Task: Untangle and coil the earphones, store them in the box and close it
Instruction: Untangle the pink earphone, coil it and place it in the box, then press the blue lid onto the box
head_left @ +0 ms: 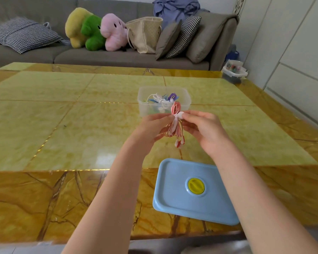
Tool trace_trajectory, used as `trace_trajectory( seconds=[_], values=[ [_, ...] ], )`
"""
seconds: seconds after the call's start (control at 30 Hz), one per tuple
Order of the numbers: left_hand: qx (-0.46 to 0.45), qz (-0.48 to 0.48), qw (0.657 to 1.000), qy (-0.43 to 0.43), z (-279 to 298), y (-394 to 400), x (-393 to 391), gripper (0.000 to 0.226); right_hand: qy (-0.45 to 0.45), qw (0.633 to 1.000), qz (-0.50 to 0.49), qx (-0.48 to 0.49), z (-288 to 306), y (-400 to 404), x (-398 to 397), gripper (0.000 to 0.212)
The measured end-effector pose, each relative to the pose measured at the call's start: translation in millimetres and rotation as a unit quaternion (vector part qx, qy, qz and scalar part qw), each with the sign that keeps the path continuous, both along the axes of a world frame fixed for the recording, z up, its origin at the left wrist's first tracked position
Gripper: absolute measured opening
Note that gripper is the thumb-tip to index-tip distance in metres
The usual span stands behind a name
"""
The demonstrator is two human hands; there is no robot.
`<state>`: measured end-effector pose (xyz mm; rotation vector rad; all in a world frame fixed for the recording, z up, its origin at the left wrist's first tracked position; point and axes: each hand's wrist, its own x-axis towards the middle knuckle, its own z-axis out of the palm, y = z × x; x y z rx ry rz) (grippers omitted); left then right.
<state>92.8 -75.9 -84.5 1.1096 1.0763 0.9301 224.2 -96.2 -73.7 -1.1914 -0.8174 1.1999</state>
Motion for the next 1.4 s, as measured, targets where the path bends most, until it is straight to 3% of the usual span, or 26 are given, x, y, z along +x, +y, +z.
trace_trajectory(
  seconds=[0.1, 0.23, 0.47, 0.6, 0.63, 0.7, 0.77, 0.83, 0.9, 1.0, 1.07, 1.13, 1.17, 1.3, 1.4],
  values=[
    [0.014, 0.068, 0.997, -0.029, 1, 7, 1, 0.009, 0.090, 0.995, -0.043, 0.008, 5, 8, 1, 0.014],
    [0.084, 0.116, 0.989, -0.036, 7, 20, -1, 0.018, 0.124, 0.989, -0.071, 0.022, 27, 30, -1, 0.014],
    [0.194, 0.152, 0.966, 0.077, 28, 70, -3, 0.034, 0.233, 0.967, -0.092, 0.054, 74, 107, -8, 0.017],
    [0.197, 0.154, 0.962, 0.114, 33, 90, 2, 0.035, 0.275, 0.952, -0.136, 0.004, 60, 127, -19, 0.019],
    [0.197, 0.151, 0.960, 0.133, 32, 92, 1, 0.035, 0.238, 0.960, -0.146, -0.023, 50, 126, -21, 0.019],
    [0.197, 0.148, 0.954, 0.170, 25, 91, -3, 0.036, 0.049, 0.982, -0.156, -0.098, 24, 127, -20, 0.020],
    [0.193, 0.152, 0.951, 0.189, 20, 82, -6, 0.035, -0.160, 0.965, -0.169, -0.119, 11, 129, -16, 0.012],
    [0.192, 0.150, 0.948, 0.206, 16, 74, -8, 0.032, -0.262, 0.943, -0.181, -0.094, 17, 128, -7, 0.018],
    [0.188, 0.121, 0.949, 0.223, 15, 64, -8, 0.029, -0.319, 0.930, -0.168, -0.075, 34, 119, 3, 0.015],
    [0.171, 0.007, 0.946, 0.274, 18, 41, -2, 0.017, -0.361, 0.928, -0.026, -0.090, 53, 82, 14, 0.007],
    [0.168, -0.139, 0.892, 0.397, 19, 19, 5, 0.025, -0.391, 0.910, 0.087, -0.107, 55, 50, 18, 0.007],
    [0.162, -0.270, 0.795, 0.519, 18, -3, 10, 0.032, -0.452, 0.860, 0.203, -0.124, 48, 25, 24, 0.016],
    [0.153, -0.302, 0.767, 0.546, 15, -12, 12, 0.035, -0.478, 0.829, 0.255, -0.138, 42, 13, 27, 0.020],
    [0.185, -0.280, 0.734, 0.590, 2, -34, 16, 0.033, -0.520, 0.743, 0.368, -0.202, 19, -17, 32, 0.023],
    [0.221, -0.233, 0.727, 0.607, -9, -42, 17, 0.027, -0.559, 0.717, 0.378, -0.177, 11, -21, 33, 0.027]
  ],
)
